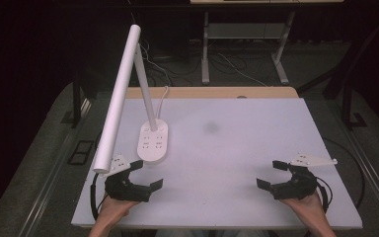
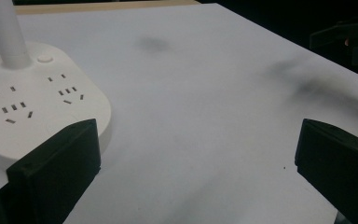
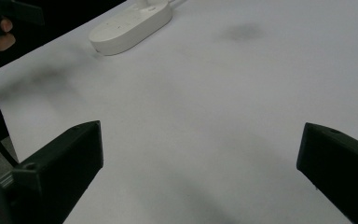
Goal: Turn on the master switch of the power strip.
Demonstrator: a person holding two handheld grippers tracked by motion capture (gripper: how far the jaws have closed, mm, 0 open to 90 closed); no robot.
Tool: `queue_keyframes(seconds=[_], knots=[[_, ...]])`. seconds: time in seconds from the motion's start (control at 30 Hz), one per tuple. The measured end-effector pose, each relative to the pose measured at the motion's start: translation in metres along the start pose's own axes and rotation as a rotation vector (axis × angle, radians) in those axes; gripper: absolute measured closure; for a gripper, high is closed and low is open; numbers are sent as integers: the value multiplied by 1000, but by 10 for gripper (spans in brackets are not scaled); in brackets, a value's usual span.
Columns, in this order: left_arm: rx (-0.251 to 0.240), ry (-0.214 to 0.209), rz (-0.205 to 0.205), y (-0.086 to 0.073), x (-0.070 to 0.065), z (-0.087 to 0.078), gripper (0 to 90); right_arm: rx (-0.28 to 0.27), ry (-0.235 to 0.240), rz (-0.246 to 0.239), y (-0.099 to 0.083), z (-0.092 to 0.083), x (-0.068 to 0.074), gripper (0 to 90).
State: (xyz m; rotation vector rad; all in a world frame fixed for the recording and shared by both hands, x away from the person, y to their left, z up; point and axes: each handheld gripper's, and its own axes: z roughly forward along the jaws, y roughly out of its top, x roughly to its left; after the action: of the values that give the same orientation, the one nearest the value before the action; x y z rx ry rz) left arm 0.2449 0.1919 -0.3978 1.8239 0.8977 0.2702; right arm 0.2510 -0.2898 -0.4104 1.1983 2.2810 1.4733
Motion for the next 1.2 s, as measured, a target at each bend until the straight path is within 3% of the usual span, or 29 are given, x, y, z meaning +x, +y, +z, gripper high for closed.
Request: queue_keyframes(seconds=[0.83,1.2], knots=[[67,4,11,21,14,-4,0,29,-7,7,-3,3,0,0],[81,36,12,33,28,-11,0,30,-12,5,-3,4,0,0]])
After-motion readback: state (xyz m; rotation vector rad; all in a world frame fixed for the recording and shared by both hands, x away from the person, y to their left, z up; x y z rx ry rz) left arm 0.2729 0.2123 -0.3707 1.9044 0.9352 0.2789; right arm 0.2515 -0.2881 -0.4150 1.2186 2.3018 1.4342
